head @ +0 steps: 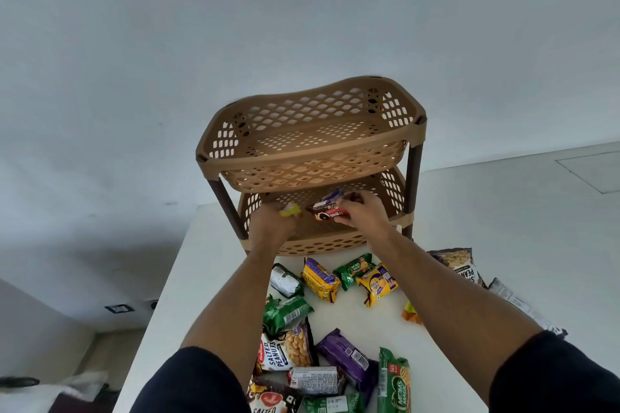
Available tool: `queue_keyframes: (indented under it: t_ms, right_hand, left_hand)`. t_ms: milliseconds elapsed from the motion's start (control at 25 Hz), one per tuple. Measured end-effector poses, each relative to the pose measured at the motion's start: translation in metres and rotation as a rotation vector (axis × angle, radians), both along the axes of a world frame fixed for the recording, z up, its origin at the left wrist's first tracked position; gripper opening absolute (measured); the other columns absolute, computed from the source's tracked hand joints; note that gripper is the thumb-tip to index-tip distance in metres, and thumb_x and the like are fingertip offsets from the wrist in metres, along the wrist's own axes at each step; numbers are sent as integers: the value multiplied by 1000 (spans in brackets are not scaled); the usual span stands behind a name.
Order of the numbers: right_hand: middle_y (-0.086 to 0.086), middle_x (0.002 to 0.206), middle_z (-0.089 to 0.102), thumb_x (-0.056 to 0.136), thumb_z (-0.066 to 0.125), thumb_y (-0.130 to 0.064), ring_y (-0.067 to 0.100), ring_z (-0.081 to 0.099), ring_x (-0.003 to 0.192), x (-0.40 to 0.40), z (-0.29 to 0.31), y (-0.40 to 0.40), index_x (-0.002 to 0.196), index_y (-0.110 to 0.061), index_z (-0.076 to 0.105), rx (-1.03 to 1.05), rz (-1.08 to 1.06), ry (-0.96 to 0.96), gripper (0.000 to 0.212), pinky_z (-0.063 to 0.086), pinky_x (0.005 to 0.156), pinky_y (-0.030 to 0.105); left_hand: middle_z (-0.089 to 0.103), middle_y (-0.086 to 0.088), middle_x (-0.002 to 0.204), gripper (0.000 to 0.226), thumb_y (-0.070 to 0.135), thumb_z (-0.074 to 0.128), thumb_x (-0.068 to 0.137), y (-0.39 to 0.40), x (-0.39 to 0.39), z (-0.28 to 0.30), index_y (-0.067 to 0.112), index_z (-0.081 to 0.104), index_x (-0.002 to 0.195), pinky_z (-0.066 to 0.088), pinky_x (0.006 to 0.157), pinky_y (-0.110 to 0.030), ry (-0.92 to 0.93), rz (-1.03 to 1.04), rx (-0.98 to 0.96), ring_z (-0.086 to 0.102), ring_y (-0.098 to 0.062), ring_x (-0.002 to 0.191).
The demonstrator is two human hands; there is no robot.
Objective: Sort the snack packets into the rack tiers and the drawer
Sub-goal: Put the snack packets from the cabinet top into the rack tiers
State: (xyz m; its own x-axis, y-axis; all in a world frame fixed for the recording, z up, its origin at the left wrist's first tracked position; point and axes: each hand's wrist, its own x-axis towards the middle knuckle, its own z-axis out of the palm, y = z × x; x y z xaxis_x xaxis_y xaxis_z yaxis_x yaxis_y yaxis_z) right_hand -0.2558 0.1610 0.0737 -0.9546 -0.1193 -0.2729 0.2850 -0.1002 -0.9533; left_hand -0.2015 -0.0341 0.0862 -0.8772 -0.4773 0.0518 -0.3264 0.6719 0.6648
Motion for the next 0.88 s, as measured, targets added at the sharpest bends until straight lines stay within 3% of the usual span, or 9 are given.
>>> queue_keyframes:
  t_ms: [160,280,400,560,640,720,880]
  right_hand:
    - [4,105,68,93,69,-19,16,71,90,-15,-6,-13,115,-12,65,410,167,231,24,61,85,39]
    - [-2,104,69,93,69,-27,15,64,95,-18,-15,-22,117,-16,67,686,291,395,27,48,75,28]
    - [2,106,67,96,65,-28,17,63,91,-22,-22,-29,125,-15,61,726,382,378,32,44,63,24]
    - [10,109,68,93,67,-30,25,64,97,-27,-23,-27,123,-12,60,870,375,388,35,53,78,36]
    - [10,117,66,91,68,-29,26,63,104,-26,-24,-24,129,-15,56,934,374,408,42,54,86,40]
    - [8,124,64,90,68,-27,26,61,109,-23,-23,-20,138,-20,50,981,372,441,52,50,83,37]
    - [5,120,66,87,67,-32,27,63,108,-12,-16,-4,145,-23,38,1048,373,463,65,54,83,40]
  left_hand:
    - [76,-6,103,34,22,78,74,-3,-17,-9,26,78,108,52,70,-31,-124,-89,-160,70,-27,92]
    - [76,-8,106,33,21,78,75,-4,-23,-17,22,78,108,45,67,-28,-114,-94,-177,69,-28,94]
    - [71,-10,118,40,20,79,75,-11,-26,-21,19,76,115,44,72,-30,-98,-83,-181,67,-30,103]
    - [52,-16,138,49,20,76,81,-29,-26,-27,17,67,129,51,87,-40,-229,-65,-203,60,-36,118]
    - [55,-16,136,47,20,77,83,-32,-27,-29,14,67,128,51,87,-39,-254,-78,-232,60,-35,118]
    - [61,-14,132,44,20,76,83,-31,-29,-27,13,68,126,51,88,-40,-246,-109,-260,60,-34,118]
    - [62,-16,130,40,19,67,84,-25,-25,-23,12,68,123,45,100,-43,-297,-124,-298,53,-36,125]
